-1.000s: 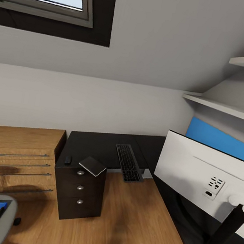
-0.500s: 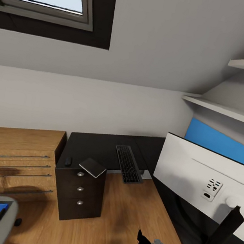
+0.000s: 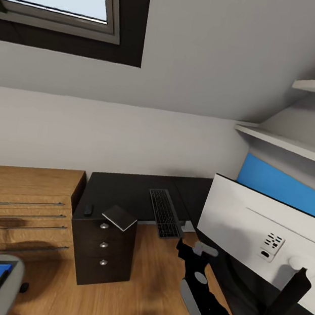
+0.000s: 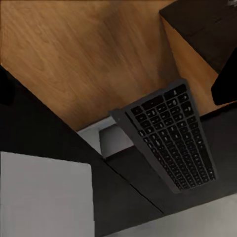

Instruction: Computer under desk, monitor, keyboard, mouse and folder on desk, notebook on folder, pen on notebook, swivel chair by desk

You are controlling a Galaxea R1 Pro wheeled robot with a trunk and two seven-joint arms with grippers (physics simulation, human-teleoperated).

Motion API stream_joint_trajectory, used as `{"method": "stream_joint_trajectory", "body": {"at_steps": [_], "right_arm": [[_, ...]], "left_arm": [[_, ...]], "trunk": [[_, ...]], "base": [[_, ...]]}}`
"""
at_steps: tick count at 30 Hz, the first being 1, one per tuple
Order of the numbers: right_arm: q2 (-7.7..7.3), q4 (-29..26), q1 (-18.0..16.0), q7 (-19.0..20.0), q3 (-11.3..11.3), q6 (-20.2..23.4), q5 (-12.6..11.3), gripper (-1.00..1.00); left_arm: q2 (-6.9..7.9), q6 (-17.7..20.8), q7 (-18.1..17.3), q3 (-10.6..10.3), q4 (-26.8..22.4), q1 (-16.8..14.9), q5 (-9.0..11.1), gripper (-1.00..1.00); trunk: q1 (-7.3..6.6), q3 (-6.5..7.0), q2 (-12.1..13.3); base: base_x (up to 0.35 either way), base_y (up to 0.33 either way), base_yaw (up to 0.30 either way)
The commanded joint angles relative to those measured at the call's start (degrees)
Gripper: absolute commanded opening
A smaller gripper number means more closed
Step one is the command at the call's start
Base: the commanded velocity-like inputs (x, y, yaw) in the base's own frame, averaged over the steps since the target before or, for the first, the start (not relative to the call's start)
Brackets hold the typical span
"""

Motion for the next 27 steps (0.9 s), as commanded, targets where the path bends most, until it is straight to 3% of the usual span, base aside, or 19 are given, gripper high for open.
{"method": "stream_joint_trajectory", "body": {"at_steps": [1, 4, 5, 7, 8, 9, 10, 12, 14, 16, 17, 18, 21, 22, 24, 26, 27], "right_arm": [[-0.04, -2.7, -0.2, -1.0, 0.1, 2.5, 0.2, 1.0], [-0.04, -8.9, -1.3, -2.2, 0.1, 9.8, 1.7, 1.0], [0.0, -12.4, -2.7, -2.7, 0.0, 14.6, 2.3, 1.0], [0.02, -15.3, -4.6, -3.3, 0.0, 19.3, 2.6, 1.0], [0.28, -16.7, -10.1, -4.9, 0.0, 27.0, 2.9, 1.0], [0.46, -16.1, -12.4, -5.5, 0.0, 29.5, 3.0, 1.0], [0.66, -13.8, -17.3, -6.3, -0.1, 33.5, 3.1, 1.0], [0.68, -11.2, -22.0, -6.8, -0.1, 36.0, 3.1, 1.0], [0.53, -2.6, -33.8, -5.5, -0.1, 39.0, 3.1, 1.0], [0.48, 1.6, -39.6, -4.2, -0.1, 39.8, 3.1, 1.0], [0.45, 8.5, -49.9, -1.4, -0.1, 40.8, 3.1, 1.0], [0.4, 12.7, -56.3, -0.2, -0.1, 41.5, 3.2, 1.0], [0.0, 16.1, -61.6, 0.4, -0.1, 42.5, 3.2, 1.0], [-0.62, 17.7, -64.6, 0.7, -0.1, 43.2, 3.2, 1.0], [-1.53, 18.8, -67.0, 0.9, -0.1, 43.7, 3.2, 1.0], [-3.27, 19.7, -69.4, 1.3, 0.0, 44.2, 3.2, 1.0], [-6.06, 20.1, -70.9, 1.8, 0.0, 44.5, 3.2, 1.0]], "left_arm": [[0.03, 0.2, 0.5, -0.2, -0.1, 0.0, 0.5, 1.0], [0.01, 0.2, 0.5, -0.2, -0.1, 0.0, 0.5, 1.0], [-0.02, 0.2, 0.5, -0.2, -0.1, 0.0, 0.5, 1.0], [-0.02, 0.2, 0.5, -0.2, -0.1, 0.0, 0.5, 1.0], [-0.05, 0.2, 0.5, -0.2, -0.1, 0.0, 0.5, 1.0], [-0.04, 0.2, 0.5, -0.2, -0.1, 0.0, 0.5, 1.0], [-0.04, 0.2, 0.5, -0.2, -0.1, 0.0, 0.5, 1.0], [-0.06, 0.2, 0.5, -0.3, -0.1, 0.0, 0.5, 1.0], [-0.03, 0.1, 0.5, -0.3, -0.1, 0.0, 0.5, 1.0], [0.0, 0.1, 0.5, -0.3, -0.1, 0.0, 0.5, 1.0], [0.04, 0.1, 0.5, -0.3, -0.1, 0.0, 0.4, 1.0], [0.05, 0.1, 0.5, -0.3, -0.1, 0.0, 0.4, 1.0], [0.06, 0.1, 0.5, -0.3, -0.1, 0.0, 0.4, 1.0], [0.06, 0.1, 0.5, -0.2, -0.1, 0.0, 0.4, 1.0], [0.06, 0.1, 0.5, -0.2, -0.1, 0.0, 0.4, 1.0], [0.06, 0.1, 0.6, -0.2, -0.1, 0.0, 0.4, 1.0], [0.11, 0.1, 0.6, -0.2, -0.2, 0.0, 0.4, 1.0]], "trunk": [[-0.21, 0.09, 0.4], [-0.87, 0.63, 1.6], [-1.09, 0.81, 2.0], [-1.53, 1.16, 2.8], [-1.75, 1.34, 3.2], [-1.97, 1.52, 3.6], [-2.19, 1.7, 4.0], [-2.63, 2.06, 4.8], [-3.07, 2.42, 5.6], [-3.51, 2.78, 6.4], [-3.72, 2.96, 6.8], [-3.94, 3.14, 7.2], [-4.6, 3.68, 8.4], [-4.82, 3.86, 8.8], [-5.26, 4.22, 9.6], [-5.26, 4.22, 9.6], [-5.26, 4.22, 9.6]], "base": [[0.0, 0.0, 0.0], [0.0, 0.0, 0.0], [0.0, 0.0, 0.0], [0.0, 0.0, 0.0], [0.0, 0.0, 0.0], [0.0, 0.0, 0.0], [0.0, 0.0, 0.0], [0.0, 0.0, 0.0], [0.0, 0.0, 0.0], [0.0, 0.0, 0.0], [0.0, 0.0, 0.0], [0.0, 0.0, 0.0], [0.0, 0.0, 0.0], [0.0, 0.0, 0.0], [0.0, 0.0, 0.0], [0.0, 0.0, 0.0], [0.0, 0.0, 0.0]]}}
